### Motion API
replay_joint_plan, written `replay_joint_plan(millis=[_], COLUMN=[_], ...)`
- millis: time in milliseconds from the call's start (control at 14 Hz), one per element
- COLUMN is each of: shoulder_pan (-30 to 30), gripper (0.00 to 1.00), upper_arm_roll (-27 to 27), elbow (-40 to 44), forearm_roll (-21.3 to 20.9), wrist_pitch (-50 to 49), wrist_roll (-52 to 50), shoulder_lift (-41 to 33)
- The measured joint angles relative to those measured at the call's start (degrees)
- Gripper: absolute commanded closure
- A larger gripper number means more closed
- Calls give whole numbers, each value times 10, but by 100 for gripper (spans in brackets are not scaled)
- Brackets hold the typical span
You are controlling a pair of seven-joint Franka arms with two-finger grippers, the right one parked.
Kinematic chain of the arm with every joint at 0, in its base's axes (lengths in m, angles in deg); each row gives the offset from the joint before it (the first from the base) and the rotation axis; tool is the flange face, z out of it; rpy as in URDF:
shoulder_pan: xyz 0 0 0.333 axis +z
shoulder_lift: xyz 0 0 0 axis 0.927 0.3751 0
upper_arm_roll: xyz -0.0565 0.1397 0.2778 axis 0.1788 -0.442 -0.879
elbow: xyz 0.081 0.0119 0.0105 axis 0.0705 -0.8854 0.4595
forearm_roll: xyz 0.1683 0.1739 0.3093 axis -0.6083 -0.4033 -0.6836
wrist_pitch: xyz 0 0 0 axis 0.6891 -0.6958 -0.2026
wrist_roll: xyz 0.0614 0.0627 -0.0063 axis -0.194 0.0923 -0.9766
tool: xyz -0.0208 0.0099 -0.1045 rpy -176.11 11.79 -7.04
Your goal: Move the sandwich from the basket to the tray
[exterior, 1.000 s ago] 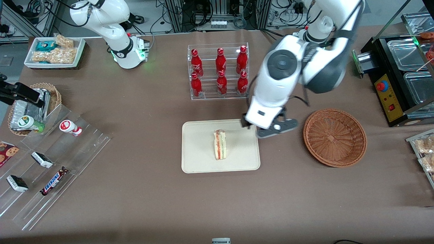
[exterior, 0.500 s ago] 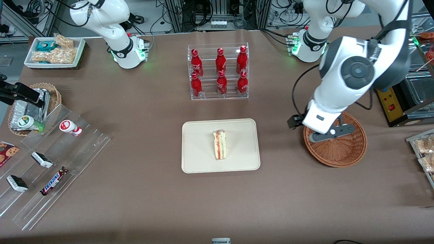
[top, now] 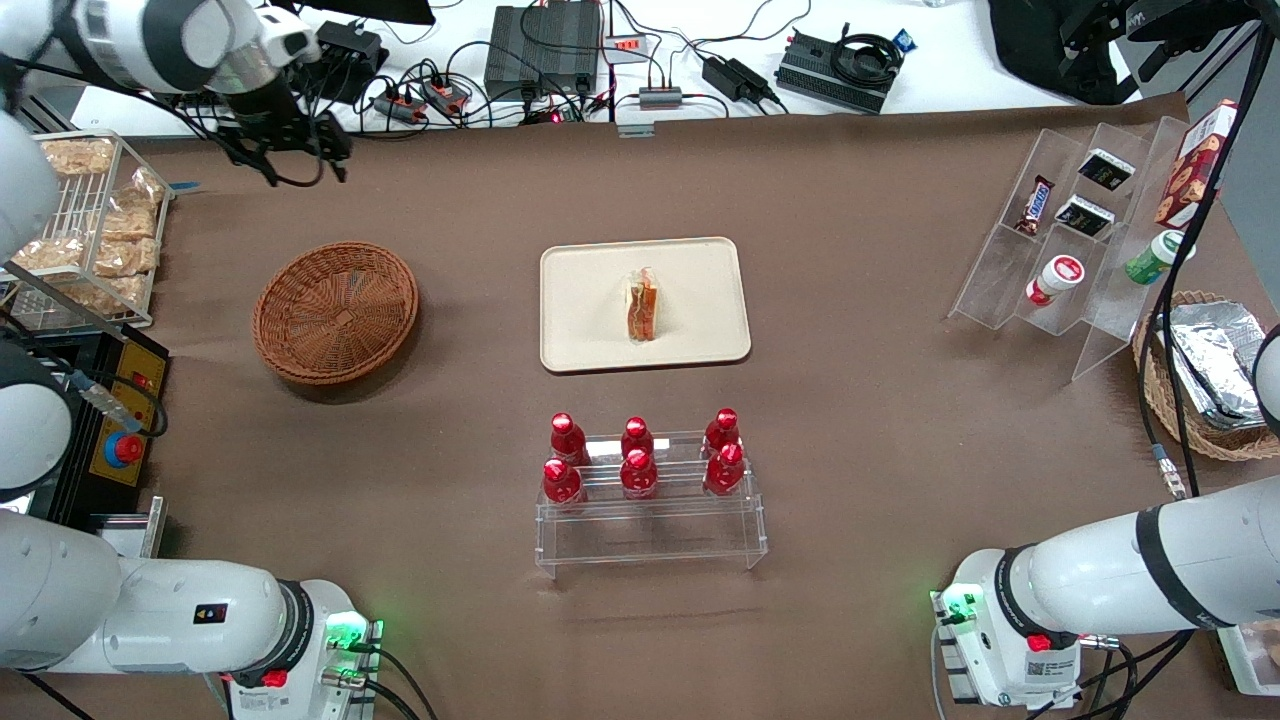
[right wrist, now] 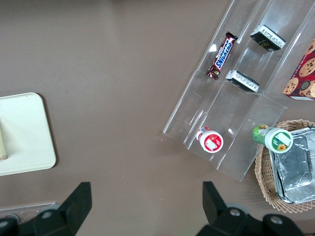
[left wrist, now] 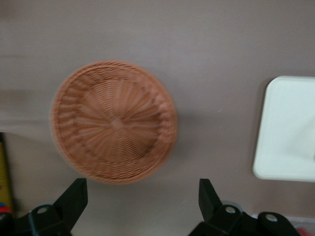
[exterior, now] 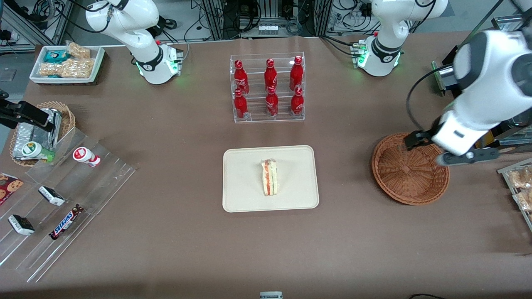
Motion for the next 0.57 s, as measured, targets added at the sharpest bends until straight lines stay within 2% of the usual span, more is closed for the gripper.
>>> replay_joint_plan(millis=[286, 571], shoulder_pan=[21, 22], gripper=[0, 0], upper_arm_roll=[1, 2], elbow=[13, 85], forearm_roll=[1, 1], wrist_pitch=[-38, -61], wrist_roll=[69, 117], shoulder_lift=[-38, -35])
